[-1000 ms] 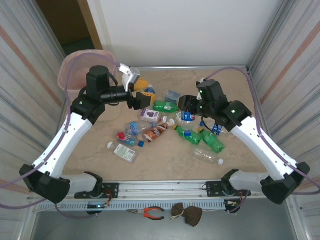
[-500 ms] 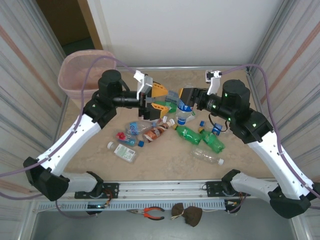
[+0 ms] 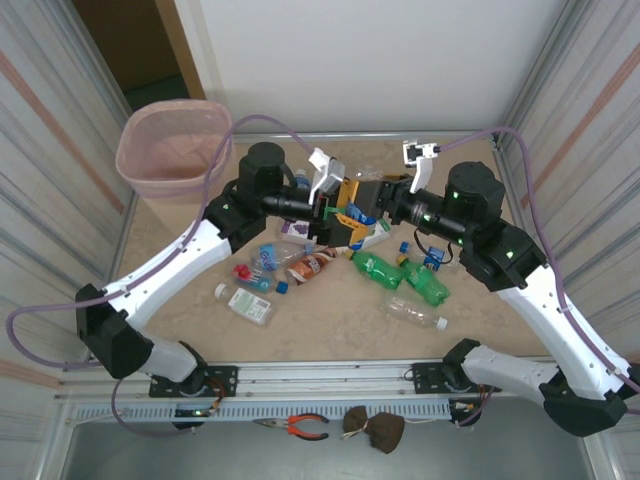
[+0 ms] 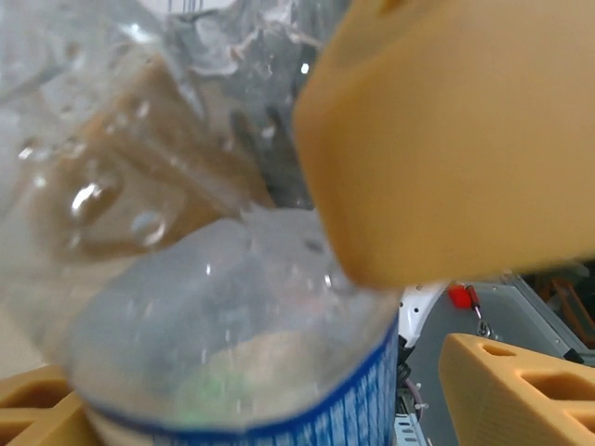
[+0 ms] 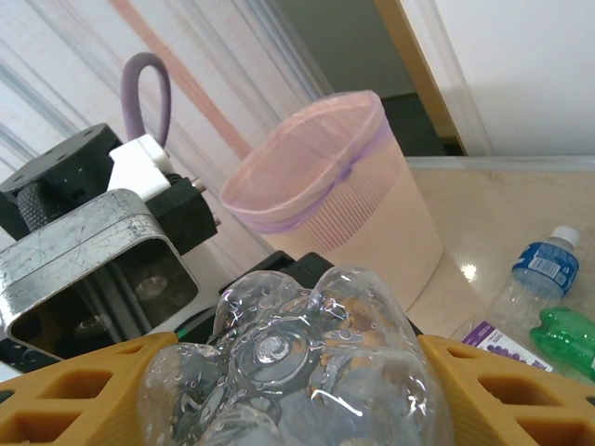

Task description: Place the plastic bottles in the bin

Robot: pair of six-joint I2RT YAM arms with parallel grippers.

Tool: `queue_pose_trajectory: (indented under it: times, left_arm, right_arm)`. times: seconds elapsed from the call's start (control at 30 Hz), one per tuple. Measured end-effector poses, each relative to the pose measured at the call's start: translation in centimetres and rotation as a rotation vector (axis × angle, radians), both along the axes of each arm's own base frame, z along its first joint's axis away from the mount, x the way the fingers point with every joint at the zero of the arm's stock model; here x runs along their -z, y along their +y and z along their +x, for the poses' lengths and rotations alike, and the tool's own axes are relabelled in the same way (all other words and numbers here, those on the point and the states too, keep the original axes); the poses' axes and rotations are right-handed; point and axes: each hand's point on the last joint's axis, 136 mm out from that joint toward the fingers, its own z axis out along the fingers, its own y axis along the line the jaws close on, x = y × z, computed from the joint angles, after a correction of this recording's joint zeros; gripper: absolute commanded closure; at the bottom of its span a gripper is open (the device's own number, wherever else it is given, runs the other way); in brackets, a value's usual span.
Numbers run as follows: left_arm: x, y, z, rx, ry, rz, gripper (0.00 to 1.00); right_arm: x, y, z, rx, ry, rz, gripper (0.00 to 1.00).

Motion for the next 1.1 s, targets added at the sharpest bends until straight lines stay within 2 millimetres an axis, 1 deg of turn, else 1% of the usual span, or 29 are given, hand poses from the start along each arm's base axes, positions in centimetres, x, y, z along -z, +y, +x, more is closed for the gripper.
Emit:
queue_pose_trajectory:
  times: [0.27,0.47,0.57,0.7,0.83,0.93,1.1]
  left_arm:
    - [-0.2,-0.5,0.0,0.014,0.011,-0.007,0.39]
    - [-0.3,-0.6,0.0,0.019,0.009,-0.014,0.50]
    - [-0.4,-0.6,0.0,0.020,0.009,-0.015,0.52]
    - [-0.4,-0.7,-0.4,0.033,0.008,-0.017,0.52]
    - [-0.4,-0.8,-0.6,0.044,0.006,-0.018,0.52]
    - [-0.3,-0.8,-0.6,0.042,0.002,-0.015,0.52]
    - [-0.4,-0.3,0.3,0.000,-0.009,-0.012,0.53]
  right_arm:
    - [-0.1,0.4,-0.5,-0.018,-0.008,0.000,0.38]
    - [-0.3,0.2,-0.6,-0.019,-0.028,-0.010,0.38]
    - [-0.3,0.3,-0.6,-0.019,-0.028,-0.010,0.36]
    - [-0.5,0.0,-0.8,-0.013,-0.037,-0.008,0.23]
    - [-1.2,-0.9,-1.2,0.012,-0.058,0.001,0.12]
    - [-1.5,-1.6,-1.4,0.033,-0.071,0.002,0.07]
    - [-1.5,-2.8,-1.7,0.073,-0.081,-0.014,0.06]
